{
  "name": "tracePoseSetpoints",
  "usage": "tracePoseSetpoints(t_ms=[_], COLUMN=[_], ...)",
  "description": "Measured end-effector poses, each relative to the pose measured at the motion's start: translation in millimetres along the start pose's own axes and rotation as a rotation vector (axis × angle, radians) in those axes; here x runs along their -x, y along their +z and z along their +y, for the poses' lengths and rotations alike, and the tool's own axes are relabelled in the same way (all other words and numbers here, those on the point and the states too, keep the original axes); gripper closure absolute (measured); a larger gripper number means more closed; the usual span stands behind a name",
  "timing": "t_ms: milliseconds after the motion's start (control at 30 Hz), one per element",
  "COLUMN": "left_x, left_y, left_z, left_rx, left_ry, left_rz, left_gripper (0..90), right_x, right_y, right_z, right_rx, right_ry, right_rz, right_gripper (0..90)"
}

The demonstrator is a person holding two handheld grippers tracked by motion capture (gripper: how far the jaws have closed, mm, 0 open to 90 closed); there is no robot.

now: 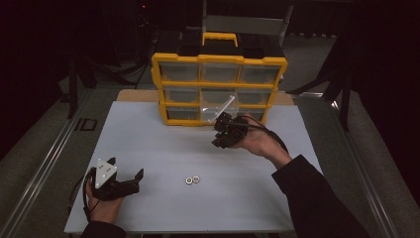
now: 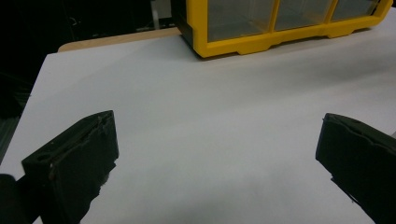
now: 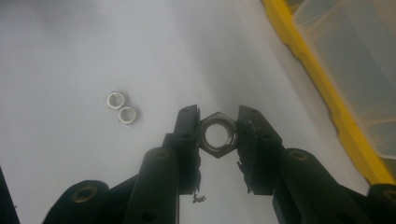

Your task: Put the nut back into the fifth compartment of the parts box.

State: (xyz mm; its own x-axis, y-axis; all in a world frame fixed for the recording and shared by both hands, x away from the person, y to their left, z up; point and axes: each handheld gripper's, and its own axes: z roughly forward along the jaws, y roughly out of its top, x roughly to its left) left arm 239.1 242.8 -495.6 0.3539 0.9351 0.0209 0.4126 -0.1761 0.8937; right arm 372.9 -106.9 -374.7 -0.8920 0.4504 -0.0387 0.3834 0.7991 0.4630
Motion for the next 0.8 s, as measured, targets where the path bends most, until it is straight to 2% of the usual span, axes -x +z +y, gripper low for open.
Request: tracePoseSetpoints(t_ms=[100,433,800], left_x=[0.4,0.4,0.5], left_y=[0.2,0.6,0.6], left_z=[0.0,-0.1,-0.1], left_rx=[0.0,0.001,0.002], left_ry=[0.001,-0.001,0.0], left_rz=[-0.001,-0.001,0.001], left_gripper=[0.0,0.0,0.0], right_x=[8.2,22.7,39.3], right_y=[-7.0,-21.0,-36.1], right_z=[2.4,9.8,20.0], right_rx=[0.009,0.015,0.046], right_ry=[0.018,0.04,0.095], right_rz=[-0.008,-0.038,-0.079], right_gripper=[70.2,70.2,70.3])
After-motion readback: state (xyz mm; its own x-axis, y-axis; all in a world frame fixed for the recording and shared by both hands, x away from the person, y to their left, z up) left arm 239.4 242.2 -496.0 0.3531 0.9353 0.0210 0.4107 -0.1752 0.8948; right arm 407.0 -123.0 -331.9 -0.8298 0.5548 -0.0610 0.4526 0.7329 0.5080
